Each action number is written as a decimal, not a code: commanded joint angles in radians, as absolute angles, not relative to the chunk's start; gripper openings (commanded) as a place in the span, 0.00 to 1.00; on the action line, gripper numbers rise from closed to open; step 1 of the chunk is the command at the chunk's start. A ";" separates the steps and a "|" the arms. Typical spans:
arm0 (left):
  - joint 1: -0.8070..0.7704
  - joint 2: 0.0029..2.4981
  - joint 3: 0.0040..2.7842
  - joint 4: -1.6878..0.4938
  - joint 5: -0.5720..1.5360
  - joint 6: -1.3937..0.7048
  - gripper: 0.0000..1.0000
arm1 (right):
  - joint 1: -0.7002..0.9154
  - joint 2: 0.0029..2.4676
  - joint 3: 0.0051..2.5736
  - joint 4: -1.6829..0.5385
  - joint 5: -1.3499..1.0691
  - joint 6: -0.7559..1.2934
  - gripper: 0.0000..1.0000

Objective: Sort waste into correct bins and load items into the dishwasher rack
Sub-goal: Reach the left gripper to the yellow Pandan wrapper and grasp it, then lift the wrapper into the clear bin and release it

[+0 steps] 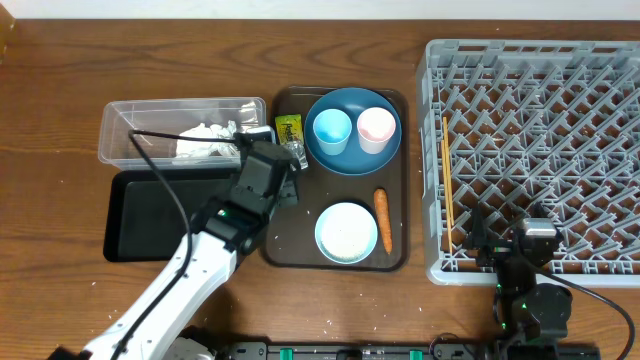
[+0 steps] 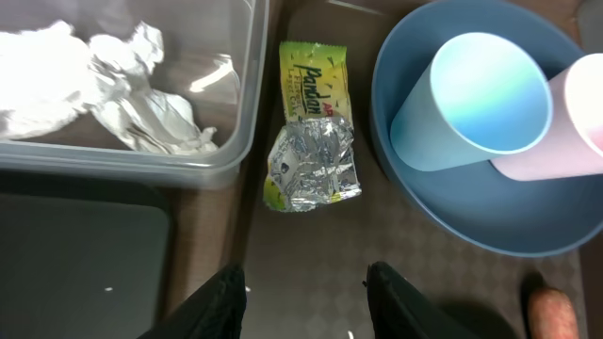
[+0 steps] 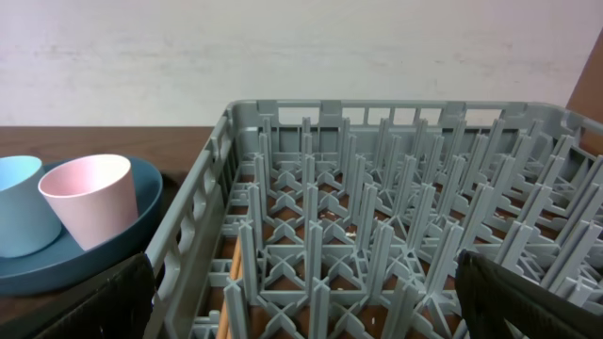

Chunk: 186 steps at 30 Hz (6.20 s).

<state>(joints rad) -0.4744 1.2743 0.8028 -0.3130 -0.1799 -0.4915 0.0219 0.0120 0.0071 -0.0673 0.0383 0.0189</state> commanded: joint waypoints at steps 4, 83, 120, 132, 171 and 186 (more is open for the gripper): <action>-0.477 1.359 0.804 -0.275 -0.175 -0.556 0.44 | 0.026 0.007 0.005 -0.071 0.048 0.033 0.99; -0.477 1.676 0.804 -0.035 -0.308 -0.555 0.55 | 0.026 0.007 0.005 -0.071 0.048 0.033 0.99; -0.477 1.670 0.804 -0.017 -0.308 -0.554 0.10 | 0.026 0.007 0.005 -0.071 0.048 0.033 0.99; -0.477 1.576 0.804 -0.073 -0.308 -0.551 0.07 | 0.026 0.007 0.005 -0.071 0.048 0.033 0.99; -0.174 1.337 0.804 -0.172 -0.564 -0.620 0.06 | 0.026 0.007 0.005 -0.071 0.048 0.033 0.99; -0.090 1.412 0.804 -0.133 -0.452 -0.648 0.68 | 0.026 0.007 0.005 -0.071 0.048 0.033 0.99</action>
